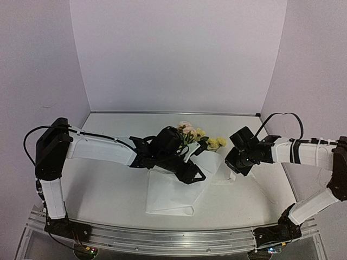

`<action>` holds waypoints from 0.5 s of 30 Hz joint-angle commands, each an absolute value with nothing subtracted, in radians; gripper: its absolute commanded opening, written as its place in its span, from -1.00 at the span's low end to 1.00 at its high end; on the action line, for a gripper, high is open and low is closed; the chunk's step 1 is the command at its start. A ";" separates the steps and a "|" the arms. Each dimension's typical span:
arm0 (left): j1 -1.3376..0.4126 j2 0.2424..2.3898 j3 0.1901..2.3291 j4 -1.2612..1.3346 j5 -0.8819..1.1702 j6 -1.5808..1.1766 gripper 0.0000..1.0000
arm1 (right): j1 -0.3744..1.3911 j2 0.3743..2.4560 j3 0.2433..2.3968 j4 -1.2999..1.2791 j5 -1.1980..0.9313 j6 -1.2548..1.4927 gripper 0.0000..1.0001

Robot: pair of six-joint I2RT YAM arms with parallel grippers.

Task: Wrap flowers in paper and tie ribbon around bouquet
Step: Place the left side of the ribbon on the folded bouquet.

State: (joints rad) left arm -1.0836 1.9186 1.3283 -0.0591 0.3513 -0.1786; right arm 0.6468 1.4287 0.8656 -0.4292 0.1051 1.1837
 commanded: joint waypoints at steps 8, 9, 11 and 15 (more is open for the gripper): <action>-1.008 1.769 1.289 -0.014 0.181 -0.505 0.25 | 0.649 1.393 0.872 -0.420 0.126 1.166 -0.77; -0.981 1.738 1.263 -0.025 0.146 -0.560 0.25 | 0.649 1.394 0.872 -0.420 0.125 1.162 -0.77; -0.931 1.682 1.215 -0.088 0.054 -0.703 0.25 | 0.649 1.394 0.875 -0.422 0.124 1.156 -0.76; -0.835 1.602 1.129 -0.247 -0.075 -0.914 0.24 | 0.649 1.392 0.881 -0.427 0.128 1.147 -0.76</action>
State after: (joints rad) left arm -0.9248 1.7071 1.1982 -0.0937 0.1278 -0.6067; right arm 0.6468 1.4109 0.8616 -0.4267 0.1074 1.1701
